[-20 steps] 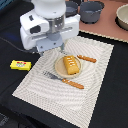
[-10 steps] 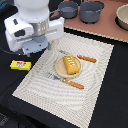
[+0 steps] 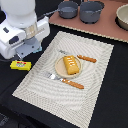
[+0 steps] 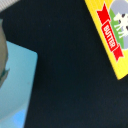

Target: Place the bread, butter, and milk from the table onto the serving area.

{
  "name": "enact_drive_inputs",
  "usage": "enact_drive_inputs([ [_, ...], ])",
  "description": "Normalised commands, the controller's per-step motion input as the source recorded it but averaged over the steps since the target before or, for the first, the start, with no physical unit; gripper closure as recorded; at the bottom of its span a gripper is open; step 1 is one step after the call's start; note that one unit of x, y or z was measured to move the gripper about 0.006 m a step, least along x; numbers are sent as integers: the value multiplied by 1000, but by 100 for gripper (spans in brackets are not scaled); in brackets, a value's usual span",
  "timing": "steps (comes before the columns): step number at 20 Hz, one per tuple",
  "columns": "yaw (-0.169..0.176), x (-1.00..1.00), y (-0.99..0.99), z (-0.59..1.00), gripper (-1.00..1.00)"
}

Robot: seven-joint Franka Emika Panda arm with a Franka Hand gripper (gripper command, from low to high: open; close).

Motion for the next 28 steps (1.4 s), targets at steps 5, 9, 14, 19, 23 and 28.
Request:
enact_drive_inputs([
  [5, 166, -510, -262, -113, -100],
  [9, 151, -402, -202, -236, -100],
  [14, 128, -238, -37, -369, -100],
  [19, 104, -122, 0, -362, -100],
  [23, 86, -102, 0, -339, -100],
  [28, 80, -147, -21, -270, -100],
])
